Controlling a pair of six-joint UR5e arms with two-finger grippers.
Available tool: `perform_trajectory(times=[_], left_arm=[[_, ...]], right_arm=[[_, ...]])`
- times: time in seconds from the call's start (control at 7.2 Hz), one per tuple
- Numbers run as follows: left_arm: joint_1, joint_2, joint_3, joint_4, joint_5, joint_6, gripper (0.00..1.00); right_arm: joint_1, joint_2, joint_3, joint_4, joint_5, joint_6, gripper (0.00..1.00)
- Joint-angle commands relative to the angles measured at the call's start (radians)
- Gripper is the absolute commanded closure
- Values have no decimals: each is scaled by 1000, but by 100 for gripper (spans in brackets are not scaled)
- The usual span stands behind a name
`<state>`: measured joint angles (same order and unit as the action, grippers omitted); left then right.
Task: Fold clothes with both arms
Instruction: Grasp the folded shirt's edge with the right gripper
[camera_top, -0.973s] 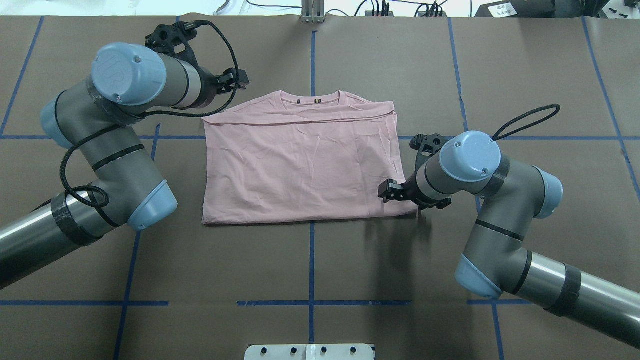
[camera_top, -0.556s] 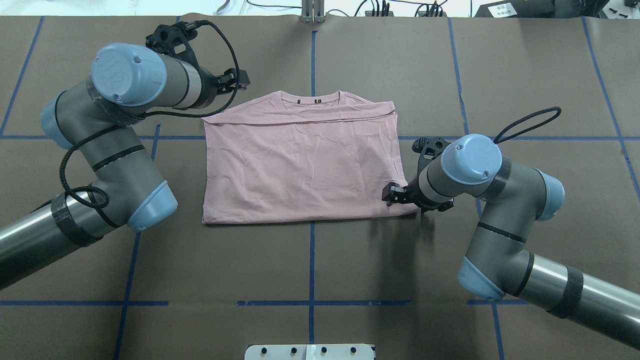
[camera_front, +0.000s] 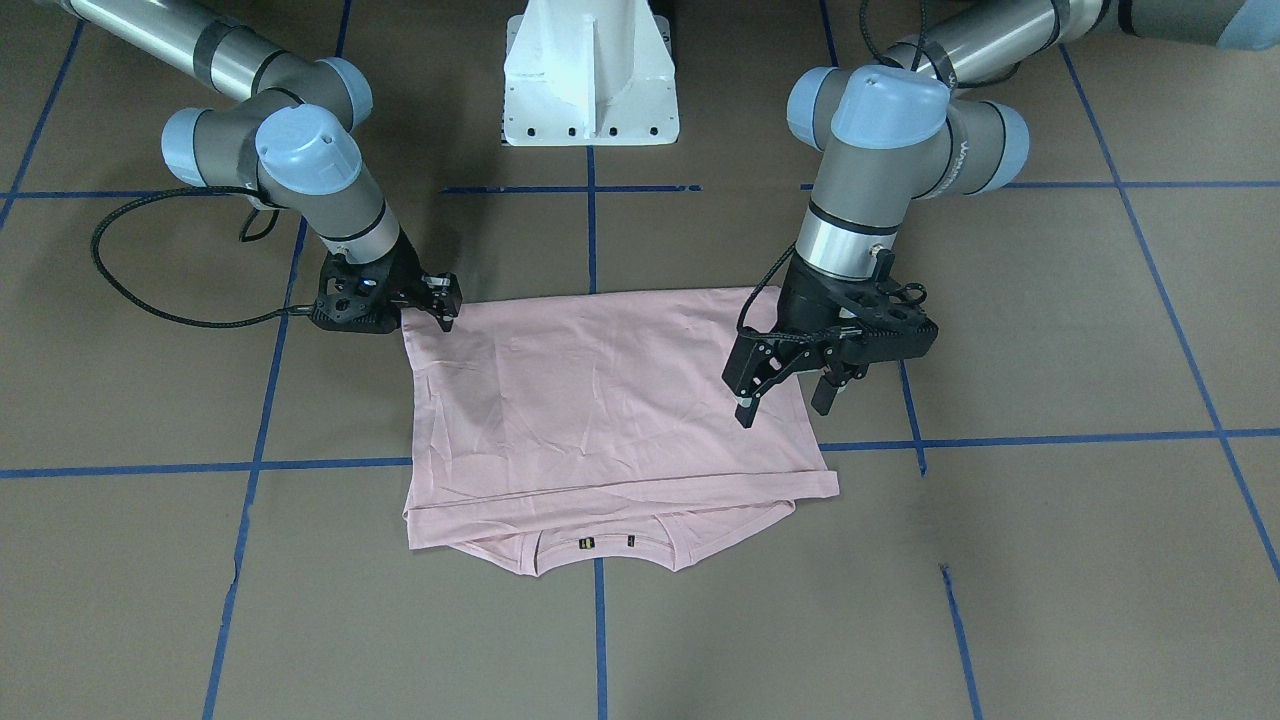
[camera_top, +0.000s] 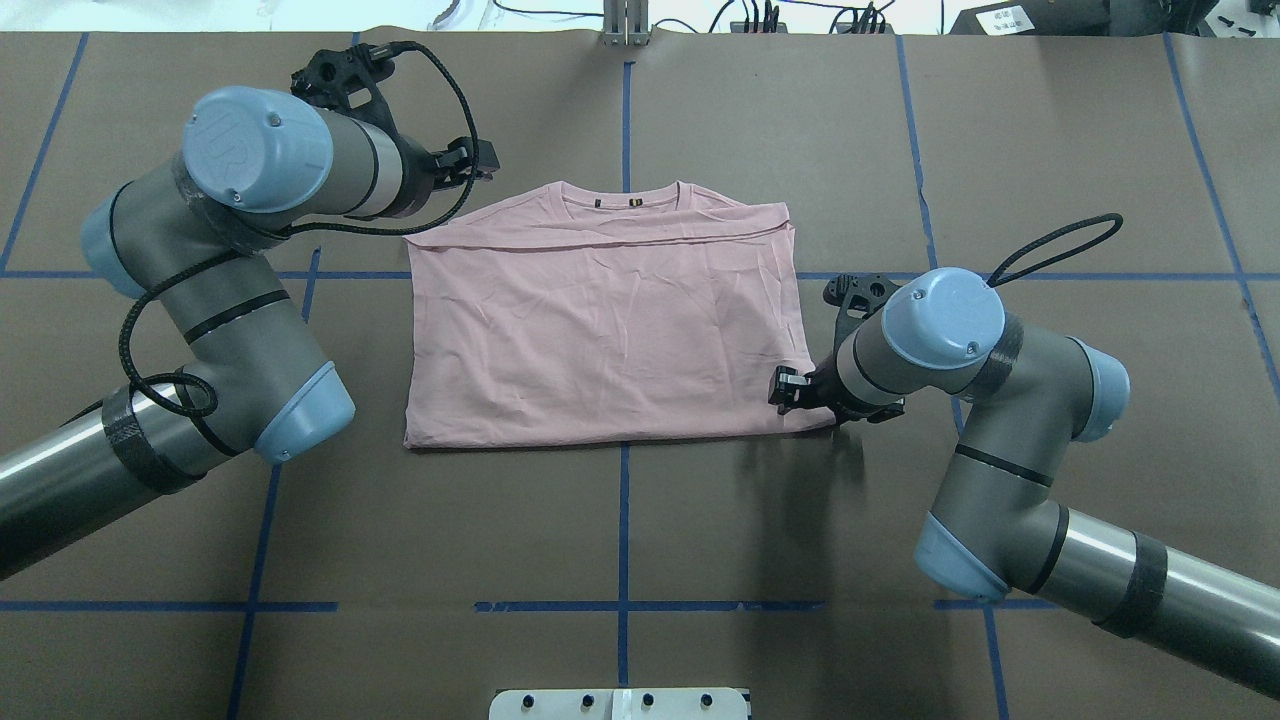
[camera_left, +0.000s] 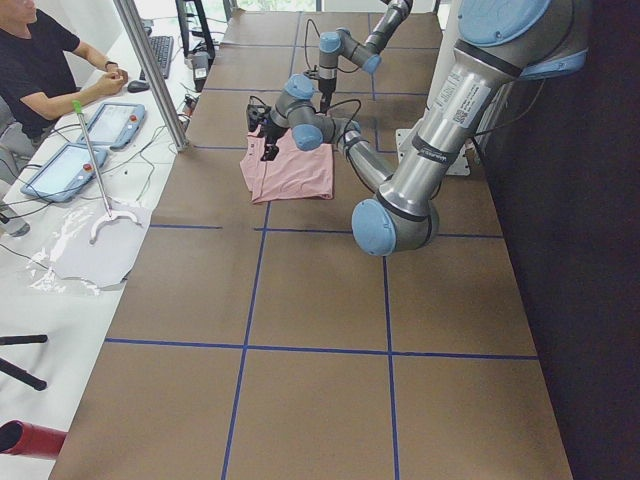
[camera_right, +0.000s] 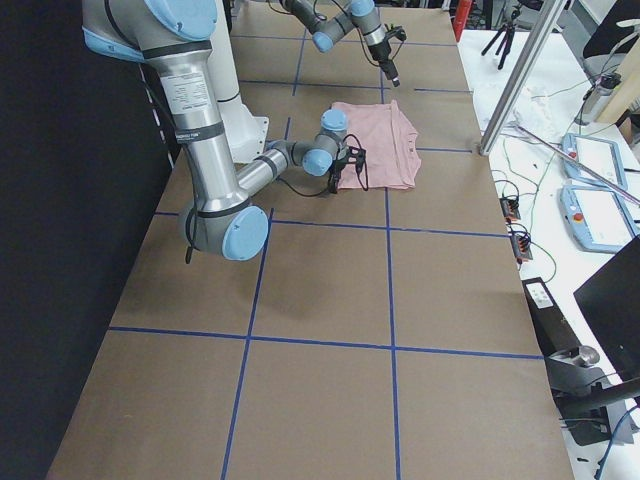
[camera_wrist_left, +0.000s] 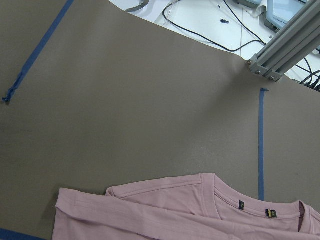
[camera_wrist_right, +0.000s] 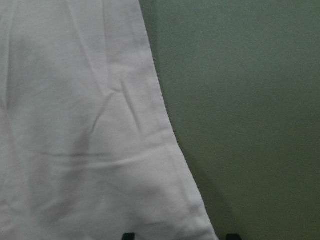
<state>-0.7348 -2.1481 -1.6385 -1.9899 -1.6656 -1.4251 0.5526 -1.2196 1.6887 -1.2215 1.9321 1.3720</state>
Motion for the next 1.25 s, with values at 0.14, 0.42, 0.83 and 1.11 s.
perform_trajectory(times=[0.14, 0.42, 0.83, 1.11], left_arm=[[2, -1, 3, -1, 1, 0, 0], [2, -1, 2, -1, 1, 0, 0], [2, -1, -1, -1, 3, 0, 0], [2, -4, -4, -1, 1, -11, 0]], right_arm=[[-2, 3, 9, -6, 11, -7, 100], [-2, 6, 29, -29, 19, -8, 100], [1, 0, 31, -30, 27, -10, 100], [-46, -116, 215, -144, 16, -8, 100]])
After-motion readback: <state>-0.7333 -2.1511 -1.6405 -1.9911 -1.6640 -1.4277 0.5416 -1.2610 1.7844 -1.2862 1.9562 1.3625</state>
